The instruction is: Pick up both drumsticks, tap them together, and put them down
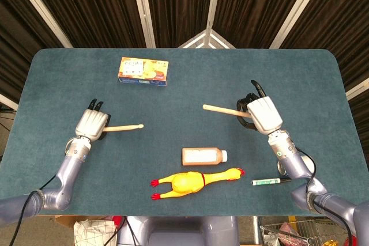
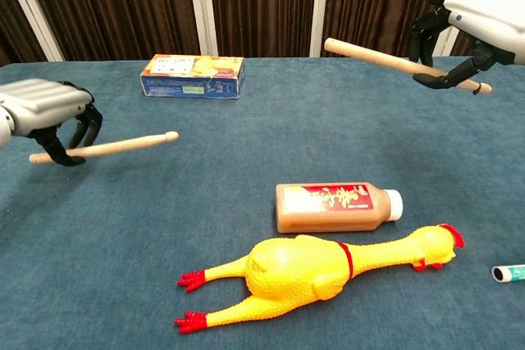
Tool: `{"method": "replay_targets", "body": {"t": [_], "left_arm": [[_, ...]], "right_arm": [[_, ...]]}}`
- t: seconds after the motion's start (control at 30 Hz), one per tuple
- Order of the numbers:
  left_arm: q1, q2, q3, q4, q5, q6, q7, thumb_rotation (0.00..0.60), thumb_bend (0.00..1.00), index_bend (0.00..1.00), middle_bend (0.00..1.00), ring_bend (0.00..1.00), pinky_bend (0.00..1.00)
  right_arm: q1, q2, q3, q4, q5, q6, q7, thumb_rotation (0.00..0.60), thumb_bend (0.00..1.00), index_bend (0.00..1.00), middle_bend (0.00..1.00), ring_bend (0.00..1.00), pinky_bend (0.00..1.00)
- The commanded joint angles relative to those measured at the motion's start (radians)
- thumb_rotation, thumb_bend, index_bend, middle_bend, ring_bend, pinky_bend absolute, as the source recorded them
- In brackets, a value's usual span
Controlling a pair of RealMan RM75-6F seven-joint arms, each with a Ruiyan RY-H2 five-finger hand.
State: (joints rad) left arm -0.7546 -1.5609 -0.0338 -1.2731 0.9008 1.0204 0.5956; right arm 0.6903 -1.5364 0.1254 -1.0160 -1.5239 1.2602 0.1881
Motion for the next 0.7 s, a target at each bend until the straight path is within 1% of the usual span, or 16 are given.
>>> {"method": "replay_targets", "body": {"t": [0.03,0.27,0.5,0.57,0.7], "left_arm": [[0.002,-0.035,-0.011,0.035,-0.033,-0.028,0.012,0.600,0.49,0.63,0.58,0.10,0.00],[-0.009,-0.087,-0.051,0.088,-0.067,-0.037,0.035,0.600,0.49,0.61,0.57,0.10,0.00],[-0.015,-0.099,-0.083,0.089,-0.094,-0.031,0.060,0.600,0.49,0.58,0.54,0.09,0.00],[-0.017,-0.096,-0.092,0.087,-0.100,-0.025,0.071,0.600,0.49,0.54,0.51,0.08,0.00],[-0.018,-0.086,-0.102,0.077,-0.122,-0.020,0.100,0.600,0.49,0.42,0.39,0.03,0.00]], "right_arm": [[-0.001,0.007,0.003,-0.006,-0.001,0.001,-0.004,0.600,0.46,0.68,0.62,0.41,0.08],[-0.007,0.025,0.014,-0.035,0.007,0.001,-0.003,0.600,0.46,0.68,0.62,0.41,0.08],[-0.013,0.041,0.022,-0.045,0.015,-0.005,0.000,0.600,0.46,0.68,0.62,0.41,0.08],[-0.015,0.042,0.023,-0.043,0.020,-0.011,0.002,0.600,0.46,0.68,0.62,0.41,0.08],[-0.020,0.042,0.023,-0.042,0.023,-0.014,0.007,0.600,0.46,0.68,0.62,0.41,0.08]]}}
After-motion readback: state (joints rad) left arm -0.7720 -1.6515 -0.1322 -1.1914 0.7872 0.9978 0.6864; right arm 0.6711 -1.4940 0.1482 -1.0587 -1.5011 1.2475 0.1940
